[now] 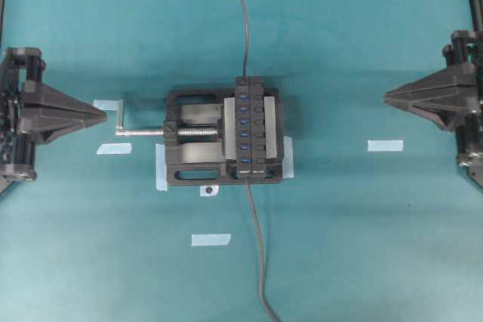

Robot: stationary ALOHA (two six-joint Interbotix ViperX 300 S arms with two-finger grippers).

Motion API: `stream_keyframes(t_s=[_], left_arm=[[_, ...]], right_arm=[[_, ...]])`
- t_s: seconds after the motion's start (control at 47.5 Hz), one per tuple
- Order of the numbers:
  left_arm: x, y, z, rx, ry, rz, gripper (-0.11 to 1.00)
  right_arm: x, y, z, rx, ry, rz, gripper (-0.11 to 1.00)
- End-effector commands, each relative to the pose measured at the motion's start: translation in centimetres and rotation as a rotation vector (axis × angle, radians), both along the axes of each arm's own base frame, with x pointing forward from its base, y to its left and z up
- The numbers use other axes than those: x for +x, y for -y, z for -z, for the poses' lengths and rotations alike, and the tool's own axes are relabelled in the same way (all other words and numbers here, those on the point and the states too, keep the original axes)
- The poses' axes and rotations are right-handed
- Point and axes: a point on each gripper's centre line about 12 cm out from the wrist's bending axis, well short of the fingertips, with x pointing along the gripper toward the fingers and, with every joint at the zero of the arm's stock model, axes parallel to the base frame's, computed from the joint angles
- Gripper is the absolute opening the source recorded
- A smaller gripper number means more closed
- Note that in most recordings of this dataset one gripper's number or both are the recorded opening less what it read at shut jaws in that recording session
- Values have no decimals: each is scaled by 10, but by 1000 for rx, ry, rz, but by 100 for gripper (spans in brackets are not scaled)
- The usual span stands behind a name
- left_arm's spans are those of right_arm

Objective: Insert the USB into the second port from the front of the fixed hub.

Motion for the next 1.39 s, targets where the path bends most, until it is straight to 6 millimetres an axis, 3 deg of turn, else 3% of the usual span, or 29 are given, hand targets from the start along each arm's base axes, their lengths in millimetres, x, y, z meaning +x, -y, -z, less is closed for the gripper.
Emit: stream_keyframes(t_s=[0.0, 0.337, 0.864, 1.37], left_arm=[[4, 0, -8, -1, -18, -2, 0], [4, 0, -3, 0, -95, -3, 0], [20, 0, 11, 3, -216, -1, 0], [19, -1, 15, -3, -239, -4, 0]], right_arm=[[7, 4, -8, 16, -33, 18, -1], [20, 11, -2, 30, -221, 43, -1], [54, 29, 29, 36, -494, 90, -1], [90, 44, 35, -14, -599, 97, -1]])
